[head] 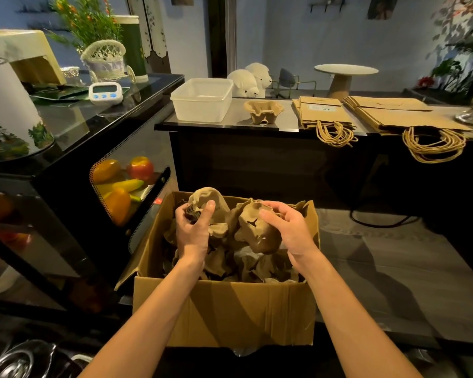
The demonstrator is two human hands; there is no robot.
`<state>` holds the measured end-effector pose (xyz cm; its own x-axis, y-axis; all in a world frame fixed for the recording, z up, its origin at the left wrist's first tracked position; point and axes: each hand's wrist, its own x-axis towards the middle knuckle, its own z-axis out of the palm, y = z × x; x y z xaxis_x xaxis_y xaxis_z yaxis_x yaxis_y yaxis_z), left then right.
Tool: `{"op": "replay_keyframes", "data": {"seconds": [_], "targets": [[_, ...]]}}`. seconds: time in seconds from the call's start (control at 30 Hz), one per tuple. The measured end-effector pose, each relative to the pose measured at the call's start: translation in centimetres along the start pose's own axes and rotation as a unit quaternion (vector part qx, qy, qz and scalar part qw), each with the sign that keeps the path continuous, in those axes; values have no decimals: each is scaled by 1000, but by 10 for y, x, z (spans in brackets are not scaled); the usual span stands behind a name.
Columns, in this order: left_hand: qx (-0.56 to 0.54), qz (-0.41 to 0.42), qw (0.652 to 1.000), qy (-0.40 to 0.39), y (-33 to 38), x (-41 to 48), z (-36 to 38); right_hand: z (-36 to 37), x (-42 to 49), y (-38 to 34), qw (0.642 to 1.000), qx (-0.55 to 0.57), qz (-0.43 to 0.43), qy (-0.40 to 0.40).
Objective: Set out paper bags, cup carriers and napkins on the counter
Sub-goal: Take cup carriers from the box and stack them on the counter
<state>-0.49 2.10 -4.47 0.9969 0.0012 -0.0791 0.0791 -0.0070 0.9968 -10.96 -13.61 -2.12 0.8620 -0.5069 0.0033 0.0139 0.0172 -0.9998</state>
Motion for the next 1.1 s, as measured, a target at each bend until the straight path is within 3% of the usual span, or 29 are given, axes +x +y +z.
{"op": "replay_keyframes", "data": {"seconds": [0.13,0.27,0.43,0.57,0.7,0.87,1.0,1.03,1.1], "targets": [[-6,0,1000,3,0,0,-1,10,0,-4,998,48,-13,28],[-8,6,1000,-24,0,-1,-1,25,-1,-12,993,41,-89,58],[9,-24,999,-26,4,-2,2,46,-7,-20,972,-78,-219,36],[14,-41,998,-36,8,-5,3,59,-3,-10,961,-165,-222,0],[-12,-47,997,-57,10,-6,0,67,5,11,932,-241,-267,45],[-60,-35,991,-118,8,-11,-1,75,3,23,933,-280,-222,-51],[-18,-21,989,-145,9,-12,-1,71,4,18,936,-267,-168,-154],[-21,-27,990,-134,7,-9,-1,65,5,16,946,-235,-159,-157],[-23,-29,994,-107,5,-7,-3,50,8,9,962,-209,-156,-80]]}}
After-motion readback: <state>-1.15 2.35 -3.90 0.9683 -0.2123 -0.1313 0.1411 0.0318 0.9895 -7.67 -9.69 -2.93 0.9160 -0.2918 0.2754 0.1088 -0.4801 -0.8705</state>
